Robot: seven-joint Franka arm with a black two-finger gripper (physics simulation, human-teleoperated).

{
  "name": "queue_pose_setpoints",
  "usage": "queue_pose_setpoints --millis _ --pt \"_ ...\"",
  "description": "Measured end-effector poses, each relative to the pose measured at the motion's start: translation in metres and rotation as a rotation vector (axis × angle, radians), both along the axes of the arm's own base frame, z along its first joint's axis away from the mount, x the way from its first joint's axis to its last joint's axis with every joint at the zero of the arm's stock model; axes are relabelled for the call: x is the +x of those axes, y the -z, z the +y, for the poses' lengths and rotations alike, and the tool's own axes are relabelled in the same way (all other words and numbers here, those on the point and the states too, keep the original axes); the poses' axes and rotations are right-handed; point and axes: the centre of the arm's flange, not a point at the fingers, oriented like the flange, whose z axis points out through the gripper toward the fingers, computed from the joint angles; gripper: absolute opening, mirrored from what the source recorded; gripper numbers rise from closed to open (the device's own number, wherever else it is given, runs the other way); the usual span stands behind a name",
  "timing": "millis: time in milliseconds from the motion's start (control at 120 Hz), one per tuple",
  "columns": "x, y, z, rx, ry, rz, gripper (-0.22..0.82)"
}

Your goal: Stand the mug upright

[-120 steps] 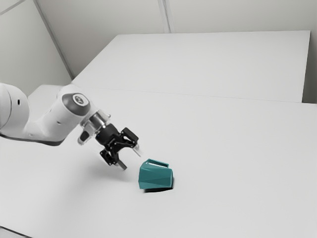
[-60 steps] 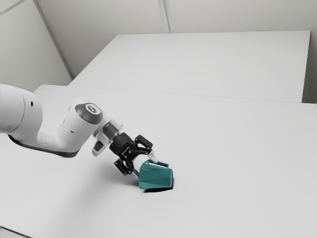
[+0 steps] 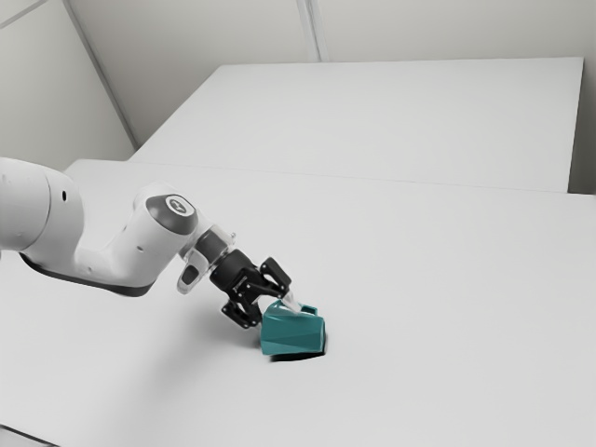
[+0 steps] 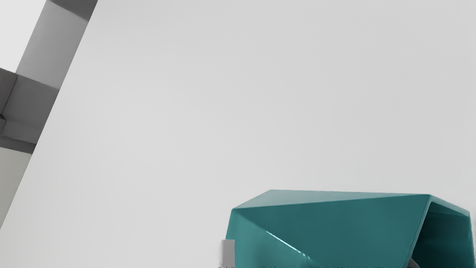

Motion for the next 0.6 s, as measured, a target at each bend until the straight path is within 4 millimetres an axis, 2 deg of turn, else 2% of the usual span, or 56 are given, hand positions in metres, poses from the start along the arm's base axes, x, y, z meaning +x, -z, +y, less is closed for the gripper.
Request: queue_pose_setpoints --millis 183,300,458,600 --pt "0.0 -0.002 -0.002 0.016 0.024 -0.008 0.09" --pt "0.005 -0.011 -0.003 0.031 0.043 -0.035 -0.03" --pt "0.015 -0.038 -0.003 0.064 0.084 -0.098 -0.07" --pt "0.016 -0.046 -0.015 0.076 0.124 -0.12 -0.09"
